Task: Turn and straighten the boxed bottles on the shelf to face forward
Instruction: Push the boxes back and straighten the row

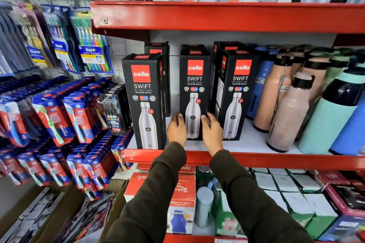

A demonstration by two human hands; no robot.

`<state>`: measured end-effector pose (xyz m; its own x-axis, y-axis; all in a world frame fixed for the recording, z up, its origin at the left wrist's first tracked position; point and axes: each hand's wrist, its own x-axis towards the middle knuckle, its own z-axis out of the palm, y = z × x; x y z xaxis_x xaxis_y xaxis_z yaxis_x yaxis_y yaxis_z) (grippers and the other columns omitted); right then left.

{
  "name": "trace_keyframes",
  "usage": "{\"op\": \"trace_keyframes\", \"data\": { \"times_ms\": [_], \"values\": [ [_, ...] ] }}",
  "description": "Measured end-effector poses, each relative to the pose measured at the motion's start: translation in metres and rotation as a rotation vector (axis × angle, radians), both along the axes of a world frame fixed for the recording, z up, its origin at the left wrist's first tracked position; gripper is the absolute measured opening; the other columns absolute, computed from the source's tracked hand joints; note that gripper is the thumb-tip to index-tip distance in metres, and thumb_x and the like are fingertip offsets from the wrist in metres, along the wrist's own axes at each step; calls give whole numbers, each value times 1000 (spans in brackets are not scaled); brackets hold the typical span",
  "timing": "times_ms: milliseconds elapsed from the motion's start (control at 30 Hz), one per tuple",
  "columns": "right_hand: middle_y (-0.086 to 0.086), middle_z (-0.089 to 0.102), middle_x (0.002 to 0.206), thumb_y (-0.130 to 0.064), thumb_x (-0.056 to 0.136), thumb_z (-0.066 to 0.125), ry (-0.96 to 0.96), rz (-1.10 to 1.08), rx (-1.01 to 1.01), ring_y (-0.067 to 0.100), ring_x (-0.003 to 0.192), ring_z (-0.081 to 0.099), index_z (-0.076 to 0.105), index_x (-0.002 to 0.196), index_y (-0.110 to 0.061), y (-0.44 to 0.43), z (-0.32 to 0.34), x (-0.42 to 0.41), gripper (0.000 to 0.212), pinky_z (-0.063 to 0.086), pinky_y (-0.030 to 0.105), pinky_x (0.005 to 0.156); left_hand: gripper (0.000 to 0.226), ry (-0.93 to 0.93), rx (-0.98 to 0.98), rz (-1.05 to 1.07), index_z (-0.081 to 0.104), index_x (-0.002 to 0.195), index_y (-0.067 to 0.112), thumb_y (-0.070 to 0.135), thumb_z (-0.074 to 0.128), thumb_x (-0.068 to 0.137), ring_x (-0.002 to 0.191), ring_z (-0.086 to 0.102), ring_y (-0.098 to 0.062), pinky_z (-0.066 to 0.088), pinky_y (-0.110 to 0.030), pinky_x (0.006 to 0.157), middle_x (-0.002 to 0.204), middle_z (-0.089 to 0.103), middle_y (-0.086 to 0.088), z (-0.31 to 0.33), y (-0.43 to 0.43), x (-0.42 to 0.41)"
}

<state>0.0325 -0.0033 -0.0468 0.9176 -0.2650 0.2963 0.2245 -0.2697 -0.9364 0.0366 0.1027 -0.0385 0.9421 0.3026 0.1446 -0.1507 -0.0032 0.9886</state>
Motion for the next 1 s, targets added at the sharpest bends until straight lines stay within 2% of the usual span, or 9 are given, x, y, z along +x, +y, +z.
{"op": "trace_keyframes", "data": {
  "times_ms": [100,233,300,400,467,533,633,900,1000],
  "values": [
    [15,60,138,-27,102,49,-14,2,4,27,131,54,49,142,-6,0,-2,-7,45,40,43,113,39,-30,21,0,51,140,9,23,40,105,136,48,-24,30,-20,104,144,55,-10,-3,2,-5],
    [13,57,142,-29,102,50,-42,0,16,24,134,51,50,142,-7,0,-6,-20,46,39,42,115,38,-60,27,22,57,136,14,27,41,104,129,52,-19,31,-21,101,139,60,-6,-9,3,-17],
    [9,59,140,-30,101,52,-63,-6,21,20,131,54,51,140,-8,-1,-9,-26,45,42,33,112,37,-61,28,39,58,134,16,29,42,103,119,52,-11,32,-21,99,135,62,-3,-12,3,-25],
    [-3,63,125,-29,100,54,-80,-6,38,0,110,60,56,137,-12,-2,-13,-35,40,41,1,91,36,-72,21,56,60,133,19,31,44,103,113,50,-5,33,-19,97,129,64,1,-15,3,-35],
    [-12,62,115,-29,99,56,-79,-9,73,-19,96,58,58,135,-14,-3,-16,-40,39,38,-7,80,36,-70,27,68,61,132,20,32,44,103,112,52,-6,34,-21,97,128,65,1,-16,4,-40],
    [-20,61,107,-29,98,58,-81,-14,95,-30,91,54,60,134,-14,-5,-17,-43,39,38,-8,77,36,-70,28,66,61,131,19,33,45,103,115,55,-10,36,-22,99,128,66,1,-17,5,-45],
    [-30,58,100,-28,97,60,-87,-17,108,-31,89,55,61,132,-14,-6,-19,-48,38,39,-7,75,37,-76,63,74,61,132,18,34,44,103,121,56,-15,37,-24,102,130,66,0,-18,7,-52],
    [-16,65,99,-30,95,62,-108,-30,125,-28,88,57,64,129,-18,-6,-19,-60,36,41,-6,74,39,-106,102,97,61,132,17,36,44,102,121,58,-14,38,-22,101,130,66,0,-22,6,-63],
    [-22,63,96,-31,95,63,-119,-36,118,-29,86,57,66,127,-18,-7,-19,-63,35,41,-7,72,39,-96,102,127,61,132,17,36,44,102,119,57,-11,38,-23,101,131,66,-1,-21,4,-64]
  ]
}}
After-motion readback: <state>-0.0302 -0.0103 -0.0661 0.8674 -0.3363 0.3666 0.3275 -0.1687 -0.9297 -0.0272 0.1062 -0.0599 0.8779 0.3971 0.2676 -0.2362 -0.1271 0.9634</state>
